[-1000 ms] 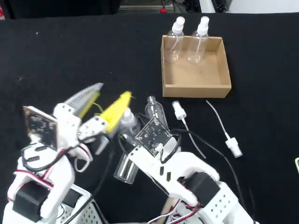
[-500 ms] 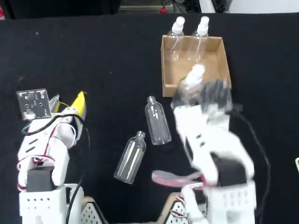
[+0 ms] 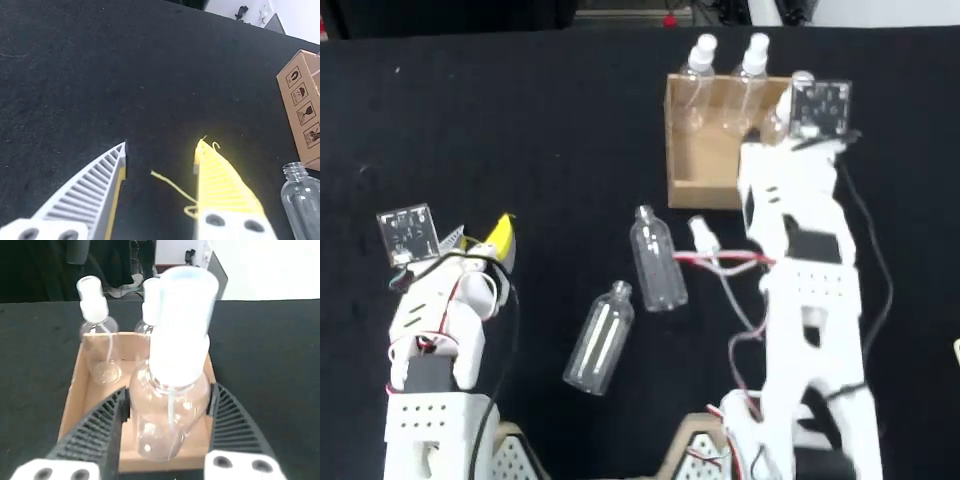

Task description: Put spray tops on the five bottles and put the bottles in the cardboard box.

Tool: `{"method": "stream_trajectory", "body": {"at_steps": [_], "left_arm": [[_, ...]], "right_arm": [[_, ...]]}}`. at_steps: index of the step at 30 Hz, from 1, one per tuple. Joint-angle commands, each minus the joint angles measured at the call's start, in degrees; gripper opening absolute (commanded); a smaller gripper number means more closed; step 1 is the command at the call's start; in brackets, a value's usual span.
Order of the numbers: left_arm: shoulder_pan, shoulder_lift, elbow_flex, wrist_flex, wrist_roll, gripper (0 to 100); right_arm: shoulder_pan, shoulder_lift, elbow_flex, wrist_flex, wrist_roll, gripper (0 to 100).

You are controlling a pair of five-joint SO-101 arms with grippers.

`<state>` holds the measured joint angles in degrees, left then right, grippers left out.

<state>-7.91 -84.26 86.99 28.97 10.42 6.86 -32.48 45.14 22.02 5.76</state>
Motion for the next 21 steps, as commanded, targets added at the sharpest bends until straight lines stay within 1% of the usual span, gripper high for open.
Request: {"method": "stream_trajectory", "body": {"at_steps": [1,7,16,21], "left_arm": [[0.7,-0.6,1.5,-4.3,0.6,21],[0.8,-0.6,2.2,-4.3,0.6,21],[0.8,-0.6,2.2,-4.2,0.6,21],[0.7,-0.6,2.2,-4.1,0.6,21]], "right_arm": [[1.4,7.5,-7.3,-7.6,0.2,16.9],[4.5,19.6,-16.7,-8.1,-0.3,16.9],[4.7,37.8,-31.8,-8.1,-0.3,16.9],[6.1,46.2,-39.2,-8.1,-0.3,16.9]]}}
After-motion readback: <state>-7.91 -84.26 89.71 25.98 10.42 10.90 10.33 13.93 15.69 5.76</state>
